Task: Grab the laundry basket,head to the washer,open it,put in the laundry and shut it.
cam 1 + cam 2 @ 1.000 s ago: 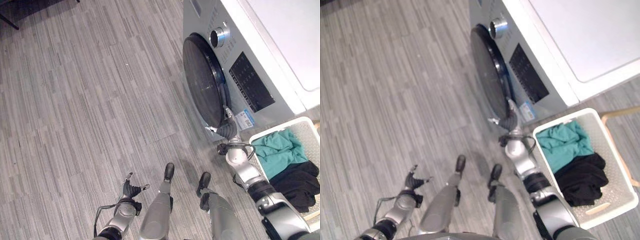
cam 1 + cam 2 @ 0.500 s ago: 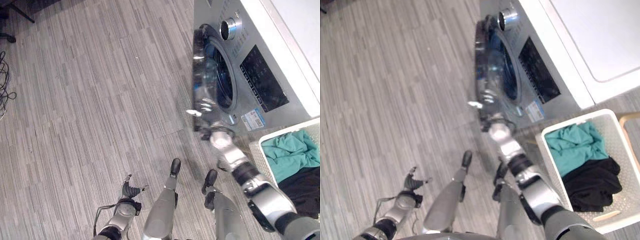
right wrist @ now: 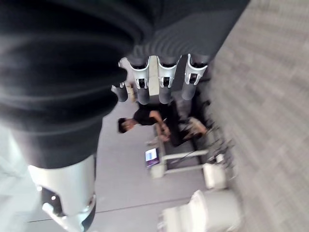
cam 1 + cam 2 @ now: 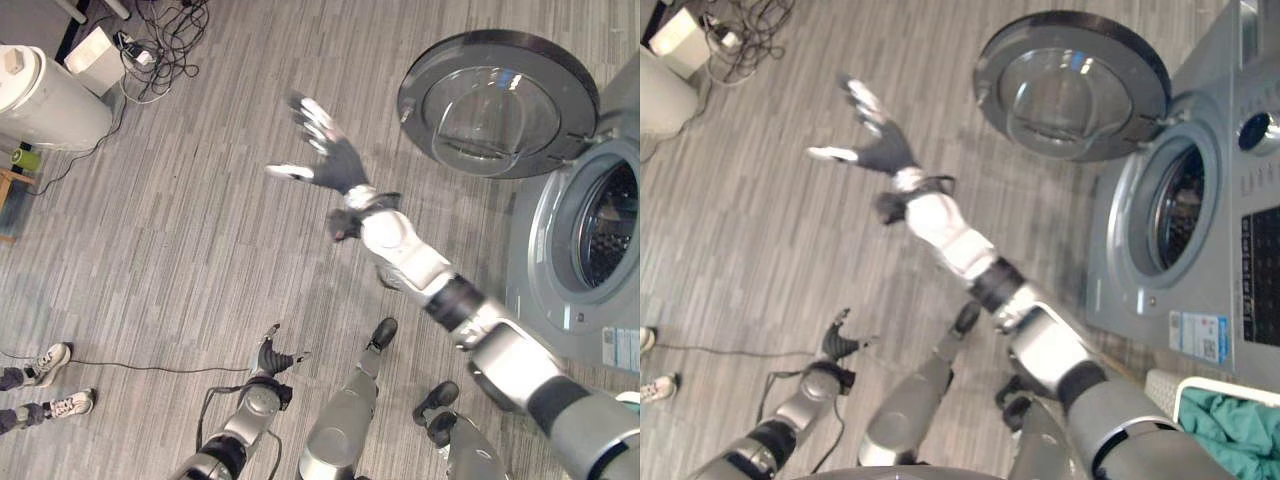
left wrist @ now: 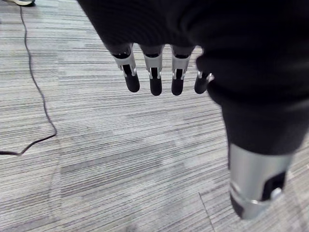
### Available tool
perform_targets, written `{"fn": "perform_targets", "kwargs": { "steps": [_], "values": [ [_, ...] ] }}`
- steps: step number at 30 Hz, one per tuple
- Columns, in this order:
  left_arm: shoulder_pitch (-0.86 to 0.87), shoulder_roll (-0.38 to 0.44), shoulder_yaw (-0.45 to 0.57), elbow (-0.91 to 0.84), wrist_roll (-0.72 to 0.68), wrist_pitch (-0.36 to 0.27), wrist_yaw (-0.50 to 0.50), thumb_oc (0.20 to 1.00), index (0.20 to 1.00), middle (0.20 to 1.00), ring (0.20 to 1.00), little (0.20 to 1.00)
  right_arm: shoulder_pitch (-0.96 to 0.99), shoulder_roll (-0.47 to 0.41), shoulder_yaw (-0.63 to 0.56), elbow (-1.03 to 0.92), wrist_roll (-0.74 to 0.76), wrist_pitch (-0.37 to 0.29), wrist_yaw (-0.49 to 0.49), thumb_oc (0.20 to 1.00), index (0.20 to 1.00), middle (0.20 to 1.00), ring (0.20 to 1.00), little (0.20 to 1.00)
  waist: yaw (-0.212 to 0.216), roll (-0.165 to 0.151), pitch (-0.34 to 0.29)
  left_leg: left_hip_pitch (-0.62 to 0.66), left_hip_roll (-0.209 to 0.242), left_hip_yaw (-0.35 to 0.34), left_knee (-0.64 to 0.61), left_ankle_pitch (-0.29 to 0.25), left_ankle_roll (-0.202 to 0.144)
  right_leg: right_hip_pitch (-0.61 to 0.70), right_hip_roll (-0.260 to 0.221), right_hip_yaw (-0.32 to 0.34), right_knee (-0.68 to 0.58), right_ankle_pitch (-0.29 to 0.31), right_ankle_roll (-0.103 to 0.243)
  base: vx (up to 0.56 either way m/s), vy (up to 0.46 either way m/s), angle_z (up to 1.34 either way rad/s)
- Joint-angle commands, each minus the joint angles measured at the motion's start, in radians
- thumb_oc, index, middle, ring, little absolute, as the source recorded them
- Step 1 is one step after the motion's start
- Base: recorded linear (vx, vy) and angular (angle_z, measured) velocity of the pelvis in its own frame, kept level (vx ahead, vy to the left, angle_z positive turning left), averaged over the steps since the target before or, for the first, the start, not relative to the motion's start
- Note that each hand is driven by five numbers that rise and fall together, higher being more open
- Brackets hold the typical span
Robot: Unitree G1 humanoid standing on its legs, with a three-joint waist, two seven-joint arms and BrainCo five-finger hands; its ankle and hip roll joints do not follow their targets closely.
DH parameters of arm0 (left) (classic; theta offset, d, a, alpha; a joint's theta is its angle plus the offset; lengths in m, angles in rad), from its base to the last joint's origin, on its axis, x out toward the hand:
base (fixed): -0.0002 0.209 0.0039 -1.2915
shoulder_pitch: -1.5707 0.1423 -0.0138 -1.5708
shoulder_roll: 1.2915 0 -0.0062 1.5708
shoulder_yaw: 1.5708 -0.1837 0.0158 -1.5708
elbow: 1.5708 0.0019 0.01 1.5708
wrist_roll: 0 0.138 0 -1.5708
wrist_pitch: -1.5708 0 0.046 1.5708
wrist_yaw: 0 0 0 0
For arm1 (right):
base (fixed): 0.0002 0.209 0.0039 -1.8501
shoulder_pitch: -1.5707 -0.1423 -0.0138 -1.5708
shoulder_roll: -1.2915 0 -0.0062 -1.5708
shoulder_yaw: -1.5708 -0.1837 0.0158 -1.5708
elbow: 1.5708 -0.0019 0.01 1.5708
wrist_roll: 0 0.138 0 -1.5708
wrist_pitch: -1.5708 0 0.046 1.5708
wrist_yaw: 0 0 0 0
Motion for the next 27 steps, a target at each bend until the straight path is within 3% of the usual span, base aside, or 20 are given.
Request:
{"fn": "perform_targets", "kwargs": {
  "steps": [1,2,3,4,6,7,9,10,13,16,22,27],
  "values": [
    [-0.139,0.022,0.031,-0.018,0.002,-0.012,0.001,1.0,1.0,1.0,1.0,1.0,0.076,-0.063,-0.023,-0.165,-0.13,-0.01,0.032,1.0,1.0,1.0,1.0,1.0,-0.092,-0.108,0.096,0.106,-0.074,0.123,0.02,-0.143,0.039,0.101,-0.016,0.084,-0.322,0.212,0.097,-0.11,0.09,-0.38],
    [-0.139,0.021,0.03,-0.018,0.002,-0.012,0.001,1.0,1.0,1.0,1.0,1.0,0.077,-0.064,-0.023,-0.167,-0.131,-0.009,0.032,1.0,1.0,1.0,1.0,1.0,-0.092,-0.108,0.095,0.106,-0.074,0.124,0.02,-0.144,0.039,0.101,-0.016,0.085,-0.322,0.212,0.097,-0.03,0.108,-0.5],
    [-0.178,0.019,0.039,-0.057,0.022,-0.006,0.021,1.0,1.0,1.0,1.0,1.0,0.176,-0.14,-0.015,-0.255,-0.189,-0.007,0.068,1.0,1.0,1.0,1.0,1.0,-0.142,-0.124,0.103,0.112,-0.063,0.156,0.021,-0.154,0.041,0.089,-0.013,0.116,-0.325,0.223,0.102,-0.02,0.091,-0.58],
    [-0.177,0.018,0.038,-0.057,0.022,-0.005,0.021,1.0,1.0,1.0,1.0,1.0,0.177,-0.141,-0.015,-0.257,-0.189,-0.006,0.068,1.0,1.0,1.0,1.0,1.0,-0.14,-0.124,0.102,0.112,-0.063,0.157,0.021,-0.155,0.041,0.089,-0.012,0.117,-0.325,0.223,0.102,-0.04,0.174,-0.71],
    [-0.233,0.031,0.057,-0.092,0.057,-0.001,0.053,1.0,1.0,1.0,1.0,1.0,0.32,-0.236,-0.031,-0.356,-0.267,-0.02,0.106,1.0,1.0,1.0,1.0,1.0,-0.208,-0.143,0.108,0.12,-0.049,0.212,0.029,-0.174,0.043,0.066,-0.002,0.168,-0.332,0.241,0.111,-0.02,0.125,-0.91],
    [-0.233,0.03,0.056,-0.092,0.057,-0.001,0.053,1.0,1.0,1.0,1.0,1.0,0.321,-0.237,-0.032,-0.357,-0.267,-0.02,0.106,1.0,1.0,1.0,1.0,1.0,-0.206,-0.144,0.108,0.12,-0.049,0.214,0.03,-0.175,0.043,0.066,-0.002,0.17,-0.331,0.241,0.11,-0.02,0.125,-1.05],
    [-0.333,0.061,0.094,-0.075,0.05,0.006,0.096,1.0,1.0,1.0,1.0,1.0,0.443,-0.269,-0.052,-0.372,-0.3,-0.03,0.129,1.0,1.0,1.0,1.0,1.0,-0.284,-0.166,0.118,0.116,-0.034,0.278,0.065,-0.203,0.056,0.029,0.012,0.238,-0.332,0.262,0.115,-0.03,0.13,-1.06],
    [-0.333,0.061,0.094,-0.075,0.05,0.006,0.096,1.0,1.0,1.0,1.0,1.0,0.443,-0.269,-0.052,-0.372,-0.3,-0.03,0.129,1.0,1.0,1.0,1.0,1.0,-0.283,-0.166,0.118,0.116,-0.034,0.279,0.065,-0.203,0.056,0.029,0.012,0.239,-0.332,0.262,0.115,-0.03,0.091,-1.25],
    [-0.571,0.177,0.116,0.124,0.056,0.035,0.135,1.0,1.0,1.0,1.0,1.0,0.497,-0.299,-0.068,-0.426,-0.251,-0.049,0.167,1.0,1.0,1.0,1.0,1.0,-0.389,-0.199,0.126,0.092,-0.018,0.348,0.091,-0.213,0.069,-0.026,0.041,0.317,-0.335,0.291,0.12,-0.03,0.07,-1.09],
    [-0.667,0.256,0.143,0.213,0.062,0.047,0.147,1.0,1.0,1.0,1.0,1.0,0.56,-0.318,-0.107,-0.485,-0.222,-0.075,0.184,1.0,1.0,1.0,1.0,1.0,-0.438,-0.209,0.132,0.079,-0.009,0.38,0.08,-0.208,0.074,-0.052,0.059,0.342,-0.356,0.314,0.127,0.01,0.01,-0.7],
    [-0.684,0.373,0.205,0.338,0.101,0.092,0.149,1.0,1.0,1.0,1.0,1.0,0.72,-0.328,-0.224,-0.535,-0.234,-0.093,0.162,1.0,1.0,1.0,1.0,1.0,-0.478,-0.219,0.134,0.067,-0.004,0.405,0.055,-0.197,0.077,-0.077,0.075,0.361,-0.385,0.34,0.131,0.02,-0.001,-0.31],
    [-0.671,0.399,0.229,0.354,0.121,0.107,0.154,1.0,1.0,1.0,1.0,1.0,0.767,-0.338,-0.26,-0.533,-0.245,-0.095,0.153,1.0,1.0,1.0,1.0,1.0,-0.481,-0.218,0.138,0.067,-0.006,0.4,0.052,-0.197,0.076,-0.074,0.073,0.356,-0.391,0.343,0.131,0.01,-0.004,-0.02]
  ]
}}
